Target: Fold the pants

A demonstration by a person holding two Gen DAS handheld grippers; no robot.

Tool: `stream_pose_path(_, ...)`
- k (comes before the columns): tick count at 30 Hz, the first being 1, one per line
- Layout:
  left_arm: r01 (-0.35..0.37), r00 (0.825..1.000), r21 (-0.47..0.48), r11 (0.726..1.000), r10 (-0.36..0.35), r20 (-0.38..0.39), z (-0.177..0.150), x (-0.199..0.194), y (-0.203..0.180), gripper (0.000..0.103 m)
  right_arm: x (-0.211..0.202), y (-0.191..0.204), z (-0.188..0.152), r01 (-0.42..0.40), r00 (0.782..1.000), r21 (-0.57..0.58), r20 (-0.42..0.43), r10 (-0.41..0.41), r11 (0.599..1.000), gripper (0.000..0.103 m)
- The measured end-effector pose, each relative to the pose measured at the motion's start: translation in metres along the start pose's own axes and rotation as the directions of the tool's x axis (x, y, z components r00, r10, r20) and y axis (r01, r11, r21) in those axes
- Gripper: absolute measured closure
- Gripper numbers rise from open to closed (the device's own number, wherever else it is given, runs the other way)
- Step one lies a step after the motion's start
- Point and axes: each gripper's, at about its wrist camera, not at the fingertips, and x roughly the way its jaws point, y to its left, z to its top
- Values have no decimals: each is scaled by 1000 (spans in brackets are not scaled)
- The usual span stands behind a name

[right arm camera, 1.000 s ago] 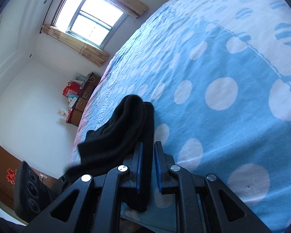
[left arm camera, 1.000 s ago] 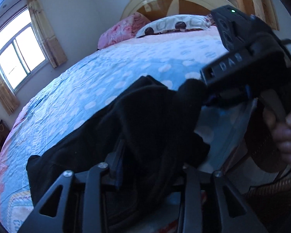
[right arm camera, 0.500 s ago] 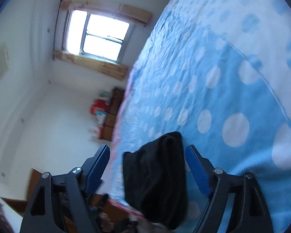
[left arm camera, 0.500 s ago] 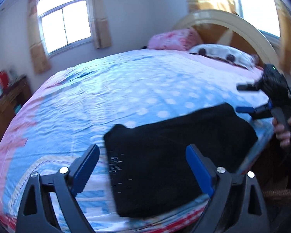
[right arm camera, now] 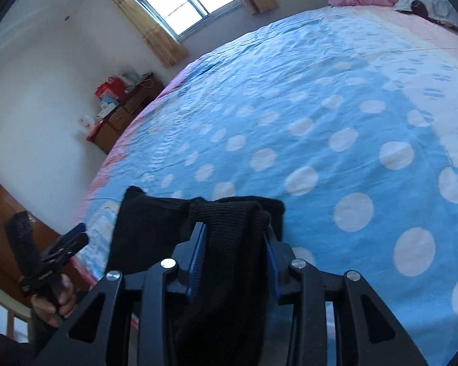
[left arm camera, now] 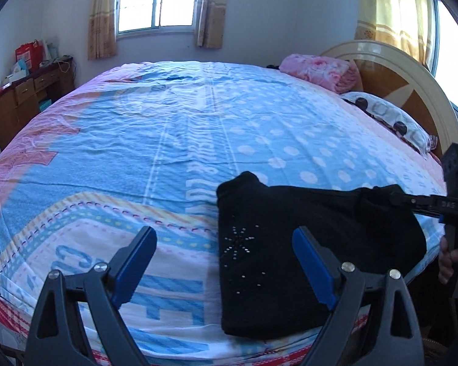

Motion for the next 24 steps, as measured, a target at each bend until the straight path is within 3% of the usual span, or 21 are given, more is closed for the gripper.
stream_pose_path(3,-5,1000,-28,1000,5,3,3,-1,8,10,-14,30,3,-38,999,-74,4,39,997,78)
stream_pose_path(4,-7,1000,-40,999,7,8,4,-2,11,10,-18,44,5,-84,996,-97,3,85,992,82)
stream_pose_path(7,-9,999,-79,997,11,30,9,-9,20,10,-32,84,9,-281,958,-159,14,287,946,91)
stream_pose_path(9,-6,999,-97,995,10,43,13,-12,24,10,-46,95,15,-341,930,-196,71,360,920,91)
stream_pose_path(10,-5,999,-100,995,10,48,15,-13,25,10,-50,93,18,-315,935,-203,102,340,927,91)
stream_pose_path(12,-15,998,-87,996,20,60,19,-15,24,10,-46,66,21,-177,969,-150,148,199,973,91)
stream_pose_path(14,-30,997,-71,997,35,64,21,-13,23,10,-42,41,15,-87,984,-102,147,101,991,90)
stream_pose_path(17,-64,997,-59,996,66,26,23,-1,23,10,-41,33,-4,-73,991,-109,105,84,991,89)
stream_pose_path(19,-97,995,-60,993,98,10,23,8,25,10,-43,46,-15,-69,990,-163,108,87,984,77)
stream_pose_path(21,-150,988,-64,987,148,-36,23,22,32,10,-43,61,-22,-83,986,-209,126,111,975,35)
stream_pose_path(22,-185,982,-68,980,180,-63,23,30,36,10,-42,71,-25,-96,982,-228,137,129,969,30)
stream_pose_path(24,-229,969,-95,969,218,-113,20,42,48,10,-38,89,-33,-110,980,-269,130,149,957,28)
